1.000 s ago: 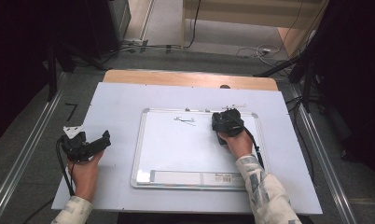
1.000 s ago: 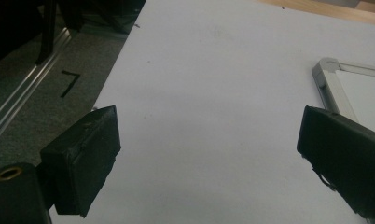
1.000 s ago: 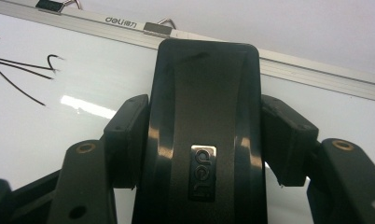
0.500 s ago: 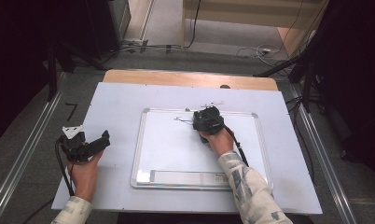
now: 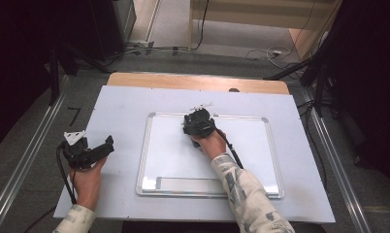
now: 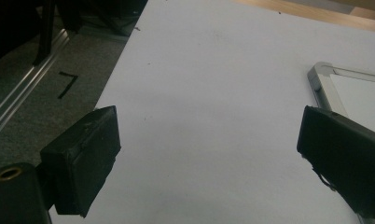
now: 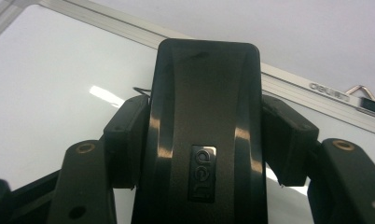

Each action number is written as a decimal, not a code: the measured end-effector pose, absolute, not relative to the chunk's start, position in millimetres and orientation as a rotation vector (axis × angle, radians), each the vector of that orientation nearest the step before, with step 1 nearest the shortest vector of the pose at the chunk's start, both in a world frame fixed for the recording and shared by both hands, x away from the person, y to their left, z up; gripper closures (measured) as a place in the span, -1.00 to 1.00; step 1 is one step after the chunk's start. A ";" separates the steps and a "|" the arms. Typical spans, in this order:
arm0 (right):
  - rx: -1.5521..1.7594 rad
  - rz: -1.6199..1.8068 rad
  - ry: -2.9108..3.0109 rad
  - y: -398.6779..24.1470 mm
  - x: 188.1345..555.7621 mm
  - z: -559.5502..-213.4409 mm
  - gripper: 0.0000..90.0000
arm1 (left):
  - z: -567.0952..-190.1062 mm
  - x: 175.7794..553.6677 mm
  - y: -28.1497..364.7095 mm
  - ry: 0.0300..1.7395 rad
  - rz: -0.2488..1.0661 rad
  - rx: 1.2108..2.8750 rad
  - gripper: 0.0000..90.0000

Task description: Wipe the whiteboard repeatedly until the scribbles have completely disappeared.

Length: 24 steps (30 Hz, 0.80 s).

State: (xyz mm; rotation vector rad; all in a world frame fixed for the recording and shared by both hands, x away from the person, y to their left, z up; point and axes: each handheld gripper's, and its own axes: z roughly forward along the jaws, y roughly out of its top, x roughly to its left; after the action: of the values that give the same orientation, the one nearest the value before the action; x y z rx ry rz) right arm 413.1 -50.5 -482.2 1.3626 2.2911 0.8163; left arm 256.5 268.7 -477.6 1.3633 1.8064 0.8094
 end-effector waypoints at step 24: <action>1.347 0.830 2.318 -43.9 410.2 -482.3 -0.19 | -479.1 256.8 270.6 1.815 0.807 1.365 -0.86</action>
State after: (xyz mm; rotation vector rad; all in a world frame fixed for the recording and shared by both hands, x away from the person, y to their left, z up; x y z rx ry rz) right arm 410.2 -43.9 -482.3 1.3475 2.3183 0.8303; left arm 256.8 270.6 -479.1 1.3646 1.8146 0.8074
